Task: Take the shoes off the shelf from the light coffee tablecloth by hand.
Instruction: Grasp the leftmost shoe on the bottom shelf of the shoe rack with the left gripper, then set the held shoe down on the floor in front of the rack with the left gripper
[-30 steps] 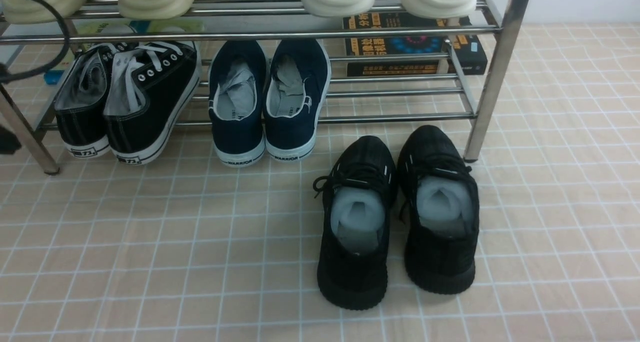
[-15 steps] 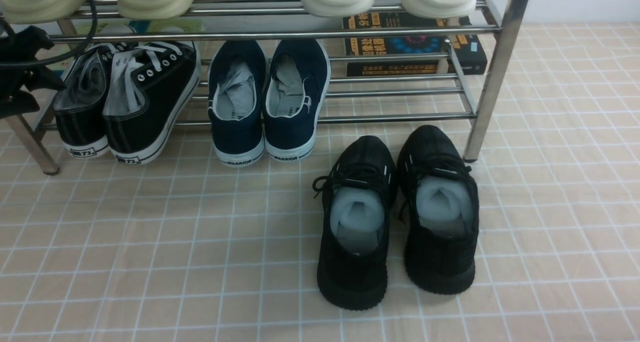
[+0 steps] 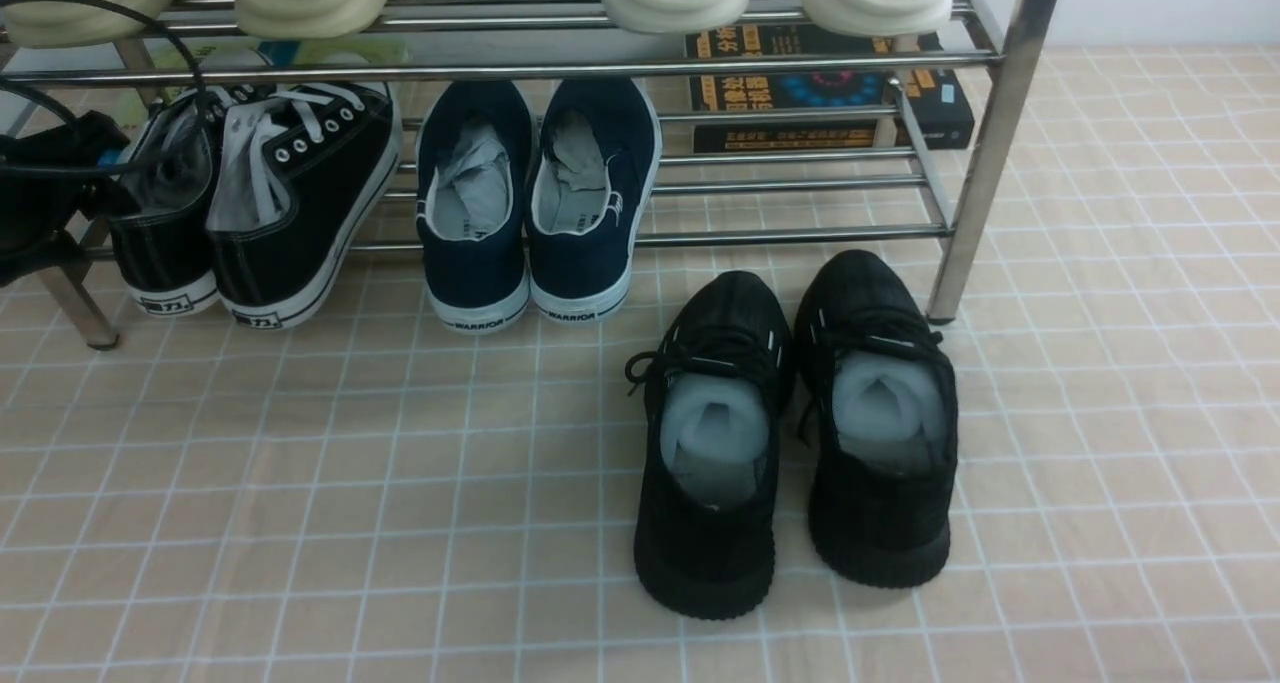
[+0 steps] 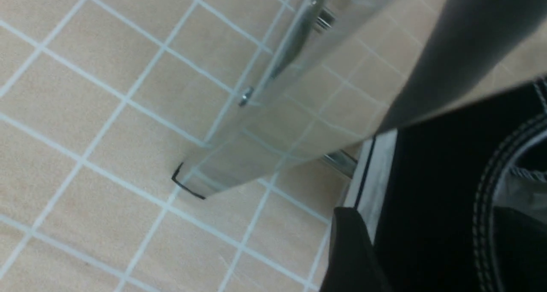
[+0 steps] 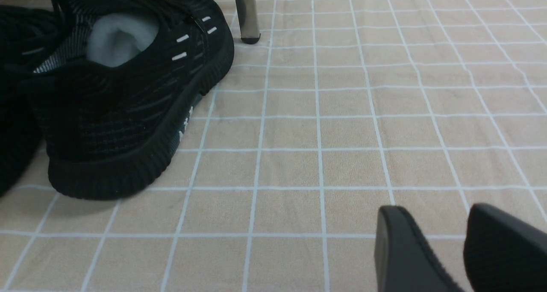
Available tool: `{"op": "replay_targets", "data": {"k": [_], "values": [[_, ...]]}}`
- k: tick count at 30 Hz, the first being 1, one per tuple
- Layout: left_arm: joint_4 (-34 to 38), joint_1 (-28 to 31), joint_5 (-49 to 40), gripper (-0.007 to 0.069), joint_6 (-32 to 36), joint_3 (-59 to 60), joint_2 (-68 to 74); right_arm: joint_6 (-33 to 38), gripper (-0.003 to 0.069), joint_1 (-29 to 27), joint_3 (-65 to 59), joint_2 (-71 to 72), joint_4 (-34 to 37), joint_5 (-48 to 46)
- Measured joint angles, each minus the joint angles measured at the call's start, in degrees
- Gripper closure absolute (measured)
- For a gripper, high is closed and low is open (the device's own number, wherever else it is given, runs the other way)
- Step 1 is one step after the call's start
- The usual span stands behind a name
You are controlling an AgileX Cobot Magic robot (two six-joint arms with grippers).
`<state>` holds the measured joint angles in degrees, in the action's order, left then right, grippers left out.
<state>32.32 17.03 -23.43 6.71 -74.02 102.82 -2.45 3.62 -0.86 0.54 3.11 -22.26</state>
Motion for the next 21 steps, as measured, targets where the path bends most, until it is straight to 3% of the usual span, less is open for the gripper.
{"op": "replay_targets", "data": {"k": [12, 15, 19, 21], "values": [[5.7, -3.2, 4.9, 0.0204, 1.9, -0.3, 3.0, 0.0, 0.042, 0.0, 0.0, 0.0, 0.0, 0.0], [5.3, -4.3, 7.0, 0.0287, 3.4, -0.3, 3.7, 0.0, 0.042, 0.0, 0.0, 0.0, 0.0, 0.0], [5.0, -4.4, 7.7, 0.0498, 3.9, -0.3, 3.9, 0.0, 0.042, 0.0, 0.0, 0.0, 0.0, 0.0], [5.1, -4.4, 7.5, 0.0566, 4.0, -0.3, 3.9, 0.0, 0.042, 0.0, 0.0, 0.0, 0.0, 0.0]]}}
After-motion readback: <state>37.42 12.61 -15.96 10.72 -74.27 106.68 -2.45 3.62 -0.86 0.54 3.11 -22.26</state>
